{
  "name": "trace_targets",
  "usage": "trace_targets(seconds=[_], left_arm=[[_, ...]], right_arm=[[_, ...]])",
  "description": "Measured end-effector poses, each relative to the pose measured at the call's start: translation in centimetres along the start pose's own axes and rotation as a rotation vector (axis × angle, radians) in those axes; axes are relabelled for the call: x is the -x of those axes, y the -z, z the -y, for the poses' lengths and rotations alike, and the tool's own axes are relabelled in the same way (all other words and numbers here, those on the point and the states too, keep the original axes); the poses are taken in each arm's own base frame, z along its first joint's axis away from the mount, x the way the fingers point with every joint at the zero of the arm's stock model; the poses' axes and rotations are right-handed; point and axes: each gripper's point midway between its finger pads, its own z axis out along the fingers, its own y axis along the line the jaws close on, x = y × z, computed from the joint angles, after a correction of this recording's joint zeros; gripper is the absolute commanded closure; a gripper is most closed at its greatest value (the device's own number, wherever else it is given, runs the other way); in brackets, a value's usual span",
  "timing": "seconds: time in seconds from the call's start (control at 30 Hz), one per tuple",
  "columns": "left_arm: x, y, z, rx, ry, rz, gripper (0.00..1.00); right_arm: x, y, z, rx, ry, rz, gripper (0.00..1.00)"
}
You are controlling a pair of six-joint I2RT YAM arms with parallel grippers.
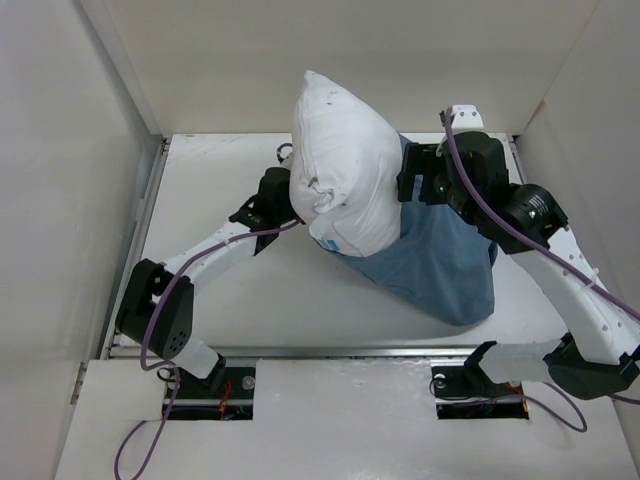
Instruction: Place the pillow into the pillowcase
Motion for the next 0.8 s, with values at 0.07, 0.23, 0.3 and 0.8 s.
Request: trace_targets(seconds=[0.07, 0.23, 0.3, 0.8], left_arm=[[0.0, 0.0, 0.0, 0.0, 0.0, 0.0, 1.0], [0.0, 0.0, 0.0, 0.0, 0.0, 0.0, 1.0], [0.0, 0.0, 0.0, 0.0, 0.0, 0.0, 1.0], [-0.2, 0.0, -0.1, 0.005, 0.003, -0.006, 1.0]], right_arm=[[-0.1, -0.1, -0.2, 0.008, 0.005, -0.005, 0.12], [-0.3, -0.3, -0.5, 0.025, 0.012, -0.014, 0.12], [-0.4, -0.3, -0.5, 0.025, 0.013, -0.015, 0.12], [-0.4, -0.4, -2.1, 0.115, 0.046, -0.019, 0.12]])
